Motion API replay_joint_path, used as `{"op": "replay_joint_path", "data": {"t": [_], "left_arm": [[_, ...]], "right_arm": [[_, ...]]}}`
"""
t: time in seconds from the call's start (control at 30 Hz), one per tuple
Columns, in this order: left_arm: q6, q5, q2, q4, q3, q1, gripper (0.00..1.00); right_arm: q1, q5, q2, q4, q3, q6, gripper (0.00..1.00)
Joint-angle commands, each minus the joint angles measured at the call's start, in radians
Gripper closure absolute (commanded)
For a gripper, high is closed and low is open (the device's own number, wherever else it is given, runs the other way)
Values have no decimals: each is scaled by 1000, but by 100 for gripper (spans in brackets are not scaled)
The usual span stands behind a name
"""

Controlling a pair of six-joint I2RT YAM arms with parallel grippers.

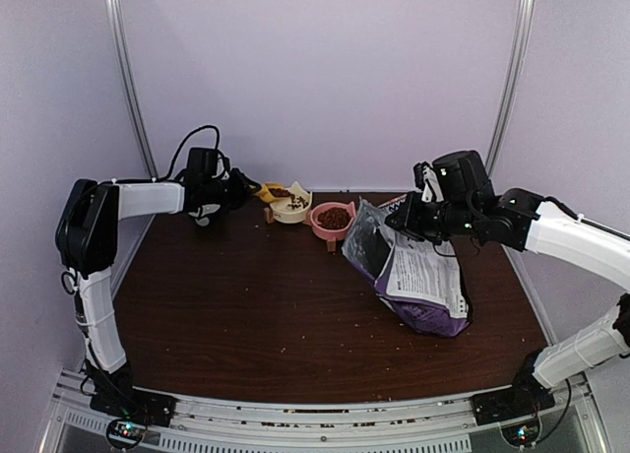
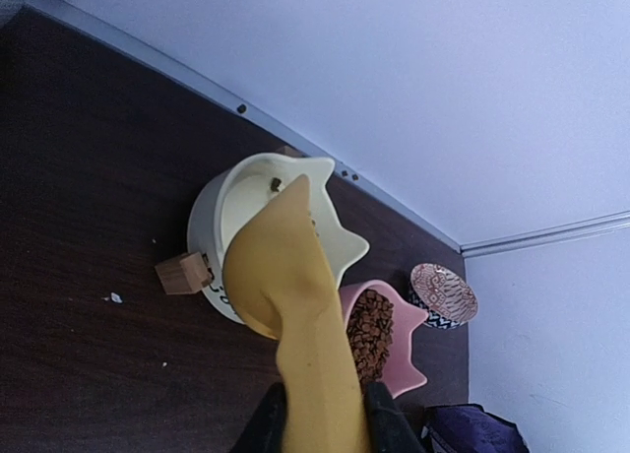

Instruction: Serve the pet food

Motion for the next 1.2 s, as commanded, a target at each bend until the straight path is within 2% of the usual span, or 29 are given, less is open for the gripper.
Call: {"op": "replay_joint_path", "data": {"t": [0.0,0.6,0.8,0.97,1.17], "left_arm": [[74,-28,0,-41,57,7,100],[264,-143,6,-278,219,-33,100],[371,-179,10,-357,289,-64,100],[515,-329,9,-489,368,-118,100],[610,-437,14,-573,411,-156,100]], "right_arm": [[-10,1,6,-1,31,-9,100],[-9,7,3,-5,35,-21,100],[-11,3,6,-4,33,-23,100],[-11,5,7,-5,32,-27,100],[-11,7,3,-4,27,-27,100]]}}
